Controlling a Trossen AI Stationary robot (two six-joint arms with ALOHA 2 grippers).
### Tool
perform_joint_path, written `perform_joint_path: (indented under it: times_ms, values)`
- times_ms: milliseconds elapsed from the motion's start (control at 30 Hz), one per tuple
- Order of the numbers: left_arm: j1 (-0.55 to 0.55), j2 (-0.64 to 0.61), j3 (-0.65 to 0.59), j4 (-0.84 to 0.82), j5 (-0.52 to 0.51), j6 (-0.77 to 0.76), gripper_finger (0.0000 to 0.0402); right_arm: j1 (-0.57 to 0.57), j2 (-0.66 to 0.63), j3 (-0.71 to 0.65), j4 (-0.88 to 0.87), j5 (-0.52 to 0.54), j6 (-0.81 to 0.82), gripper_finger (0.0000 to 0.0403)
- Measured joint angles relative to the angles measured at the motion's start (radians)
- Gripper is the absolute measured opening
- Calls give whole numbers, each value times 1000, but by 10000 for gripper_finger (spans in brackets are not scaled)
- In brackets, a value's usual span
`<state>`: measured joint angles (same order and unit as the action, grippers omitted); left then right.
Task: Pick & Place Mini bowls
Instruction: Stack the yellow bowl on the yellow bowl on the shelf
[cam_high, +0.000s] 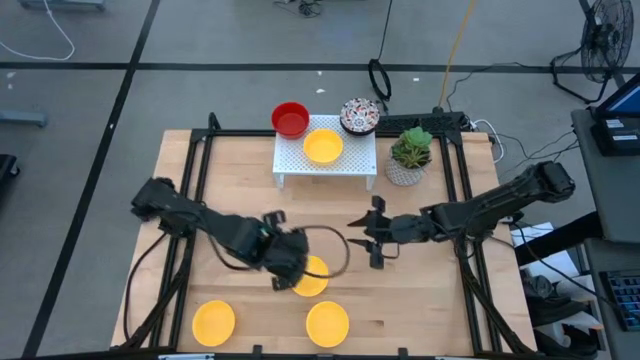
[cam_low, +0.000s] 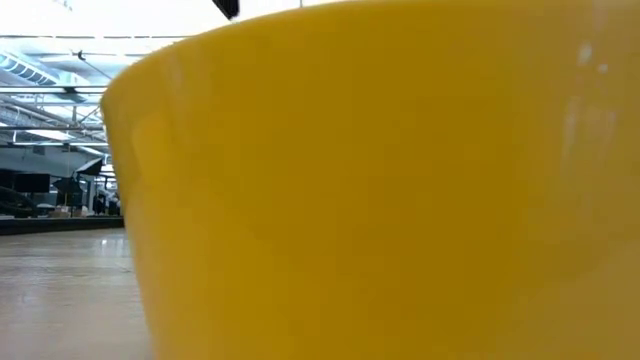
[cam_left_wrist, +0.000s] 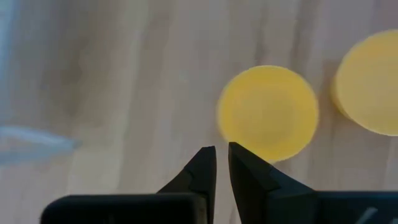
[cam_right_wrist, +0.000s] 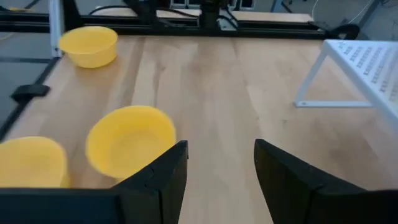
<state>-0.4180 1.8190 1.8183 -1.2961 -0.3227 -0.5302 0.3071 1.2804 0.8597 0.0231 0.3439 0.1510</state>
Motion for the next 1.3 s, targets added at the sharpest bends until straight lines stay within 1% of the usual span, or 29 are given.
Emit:
perform_joint_path:
  times_ms: [67, 133, 200, 367, 533, 633, 733, 833, 933, 1067, 1300]
  values:
    - [5, 46, 0, 38, 28, 53, 60, 26, -20, 0, -35, 23, 22, 171]
    - [14, 90, 0, 55, 29, 93, 77, 48, -31, 0, -65, 46, 43, 171]
    - [23, 130, 0, 49, 10, 105, 98, 67, -42, 0, -86, 52, 54, 171]
    - [43, 206, 0, 36, 14, 102, 156, 96, -50, 0, -120, 51, 76, 171]
    - [60, 267, 0, 37, 139, 118, 206, 108, -51, 0, -148, 51, 77, 171]
    - [61, 284, 0, 44, 162, 155, 221, 107, -50, 0, -167, 52, 77, 171]
    - [61, 289, -1, 52, 145, 181, 224, 107, -50, 0, -176, 52, 77, 171]
    - [64, 288, -30, 80, 147, 214, 219, 107, -50, 0, -174, 52, 77, 171]
    - [78, 289, -70, 101, 193, 246, 206, 107, -50, 0, -170, 52, 77, 171]
    - [107, 288, -138, 178, 272, 276, 185, 105, -50, 0, -171, 52, 77, 171]
    - [151, 255, -212, 235, 287, 343, 164, 99, -50, 0, -165, 49, 77, 171]
